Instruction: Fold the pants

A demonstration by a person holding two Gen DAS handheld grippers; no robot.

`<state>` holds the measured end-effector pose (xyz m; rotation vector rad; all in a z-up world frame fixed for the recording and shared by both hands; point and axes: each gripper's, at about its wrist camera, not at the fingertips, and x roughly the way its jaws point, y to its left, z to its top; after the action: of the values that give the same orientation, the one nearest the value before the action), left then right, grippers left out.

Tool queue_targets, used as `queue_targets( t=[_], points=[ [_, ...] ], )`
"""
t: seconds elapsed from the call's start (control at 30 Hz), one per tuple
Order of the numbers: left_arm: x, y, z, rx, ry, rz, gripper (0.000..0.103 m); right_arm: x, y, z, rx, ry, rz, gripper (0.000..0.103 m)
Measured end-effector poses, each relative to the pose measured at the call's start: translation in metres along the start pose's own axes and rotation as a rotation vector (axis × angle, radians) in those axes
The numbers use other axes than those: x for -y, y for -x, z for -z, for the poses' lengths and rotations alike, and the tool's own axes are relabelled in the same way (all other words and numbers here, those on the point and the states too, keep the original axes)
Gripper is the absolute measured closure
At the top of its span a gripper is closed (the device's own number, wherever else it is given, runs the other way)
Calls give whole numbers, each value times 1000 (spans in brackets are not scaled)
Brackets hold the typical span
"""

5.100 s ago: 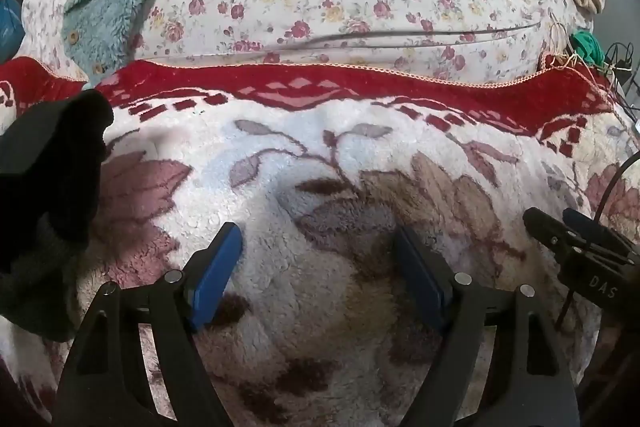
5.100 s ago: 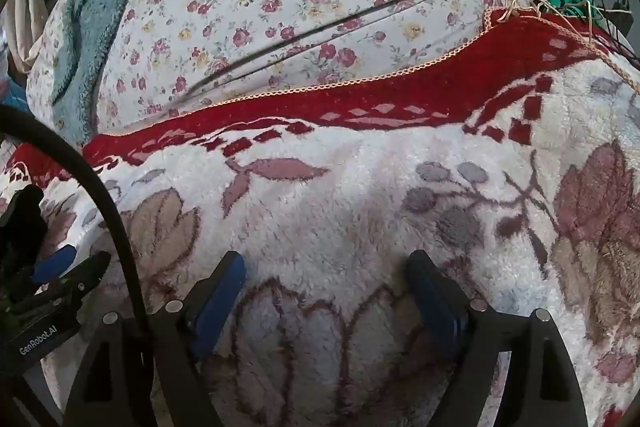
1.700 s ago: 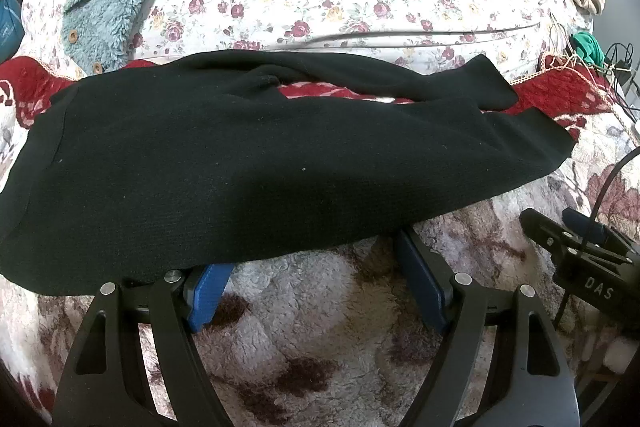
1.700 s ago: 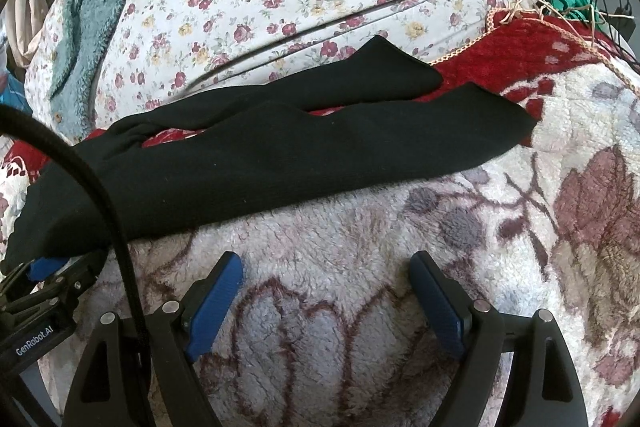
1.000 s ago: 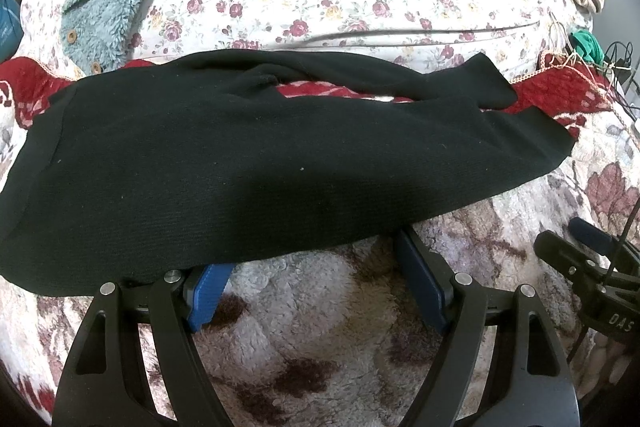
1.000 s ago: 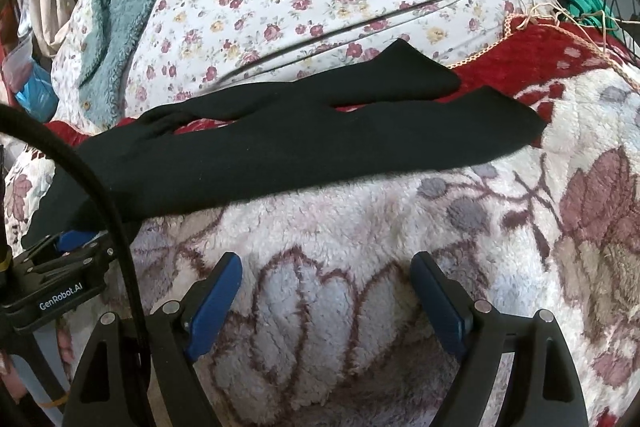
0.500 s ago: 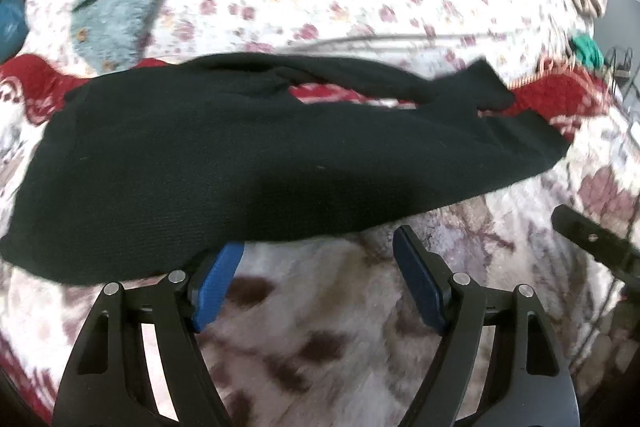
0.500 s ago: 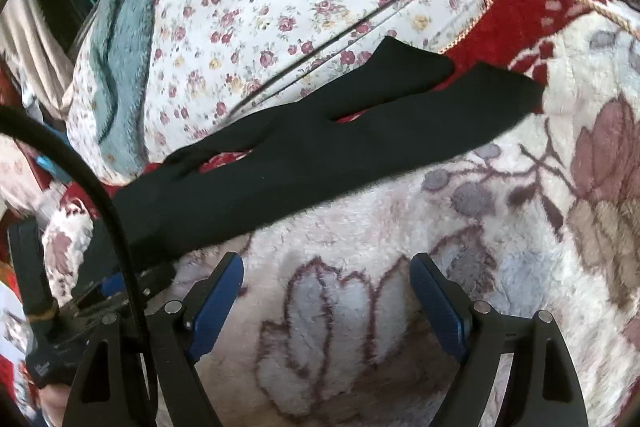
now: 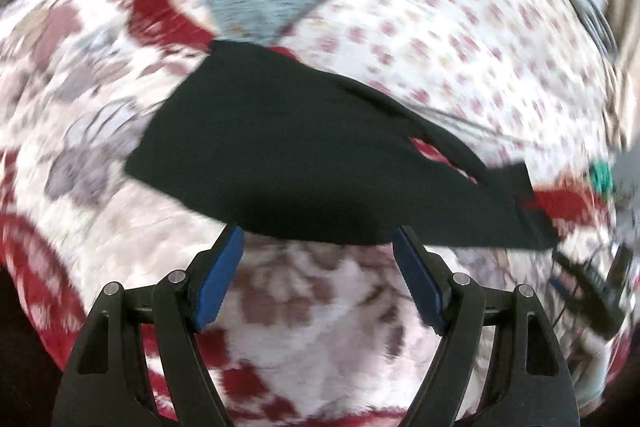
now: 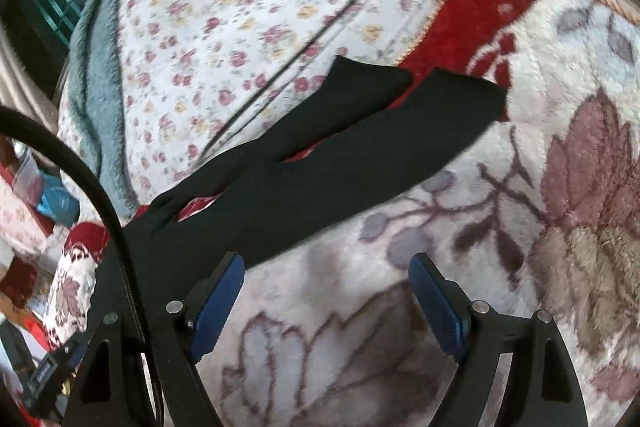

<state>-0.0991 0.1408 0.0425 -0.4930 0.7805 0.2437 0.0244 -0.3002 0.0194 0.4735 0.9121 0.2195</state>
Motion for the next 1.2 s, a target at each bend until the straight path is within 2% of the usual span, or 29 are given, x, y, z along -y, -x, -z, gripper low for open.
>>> queue_targets(
  t=[0.17,0.3,0.4,0.47,0.67,0.83,0.87,0.9,1.0,1.07,1.1,1.13,1.2],
  points=[
    [-18,-14,-3,-30,95,0,25,14,-10,-13,11,-54,-12,20],
    [-20,-21,-6,-39,125,-6,25,13,-12,-15,1,-83,-27,21],
    [-20,-25,-8,-28,126,-21,25,2,-8,-7,-6,-111,-114,21],
    [-23,-29,-10,-29,130,-28,25,-9,-12,0,-41,-117,-162,21],
    [-27,-37,-20,-26,176,-21,25,-47,-34,12,-104,-54,-207,22],
    [-22,-47,-31,-11,188,-18,24,-51,-54,6,-92,-83,-235,42],
    [-22,-49,-33,-7,199,-6,24,-49,-58,4,-85,-101,-248,50],
    [-23,-50,-35,-5,208,5,24,-47,-62,3,-83,-119,-257,62],
    [-26,-55,-40,-8,229,37,26,-41,-68,2,-77,-157,-289,82],
    [-25,-57,-42,-6,201,37,55,-40,-65,3,-64,-153,-299,89],
    [-25,-59,-43,-20,177,18,81,-42,-63,3,-54,-141,-303,91],
    [-27,-63,-44,-45,167,21,86,-44,-60,3,-43,-124,-302,92],
    [-31,-65,-43,-57,172,45,89,-47,-55,3,-32,-99,-295,94]
  ],
)
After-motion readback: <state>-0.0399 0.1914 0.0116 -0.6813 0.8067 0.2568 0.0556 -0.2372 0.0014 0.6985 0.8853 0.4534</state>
